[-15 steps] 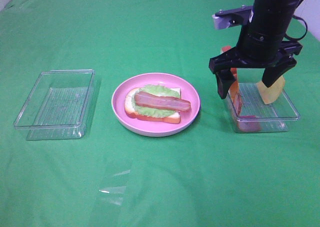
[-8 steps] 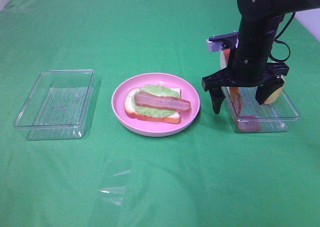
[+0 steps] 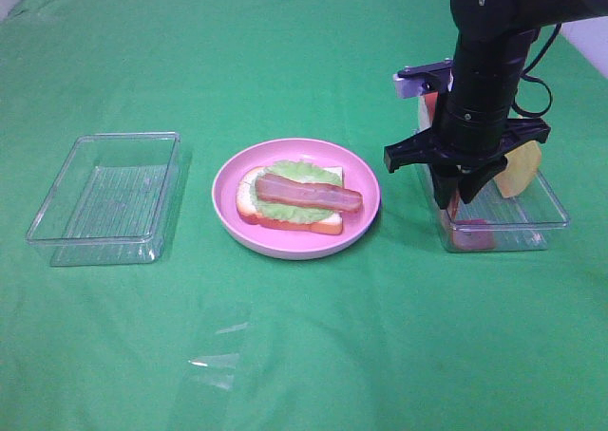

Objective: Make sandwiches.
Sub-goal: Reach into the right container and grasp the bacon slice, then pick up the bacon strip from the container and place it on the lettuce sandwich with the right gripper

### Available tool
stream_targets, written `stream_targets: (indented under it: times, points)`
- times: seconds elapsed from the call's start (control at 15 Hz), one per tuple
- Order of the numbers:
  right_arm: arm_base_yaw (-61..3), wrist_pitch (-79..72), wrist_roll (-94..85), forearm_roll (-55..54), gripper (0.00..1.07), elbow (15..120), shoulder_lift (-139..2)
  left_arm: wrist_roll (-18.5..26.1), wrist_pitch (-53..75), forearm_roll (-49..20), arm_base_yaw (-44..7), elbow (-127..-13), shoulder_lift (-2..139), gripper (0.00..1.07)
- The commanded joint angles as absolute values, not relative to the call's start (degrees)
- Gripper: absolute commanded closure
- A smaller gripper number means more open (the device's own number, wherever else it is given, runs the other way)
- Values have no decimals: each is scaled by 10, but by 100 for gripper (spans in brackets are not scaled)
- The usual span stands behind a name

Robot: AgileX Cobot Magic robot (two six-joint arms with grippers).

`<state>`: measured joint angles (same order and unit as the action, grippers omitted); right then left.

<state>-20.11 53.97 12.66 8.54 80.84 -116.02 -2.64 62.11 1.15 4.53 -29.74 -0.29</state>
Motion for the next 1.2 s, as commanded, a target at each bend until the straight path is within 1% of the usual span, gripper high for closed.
stream_targets:
  times: [0.07, 0.4, 0.67, 0.93, 1.2]
  points:
    - [-199, 540, 129, 87, 107, 806, -1161, -25, 615, 9, 46, -296, -14, 6]
    - [-199, 547, 119, 88, 107, 810, -1157, -25, 615, 9, 46, -296, -14, 6]
    - [-199, 601, 99, 105, 107, 835, -1132, -25, 615, 9, 46, -296, -14, 6]
    - [-199, 677, 50, 109, 107, 888, -1094, -25, 615, 9, 46, -296, -14, 6]
    - [-200, 764, 12, 97, 107, 967, -1056, -25, 615, 9, 46, -296, -14, 6]
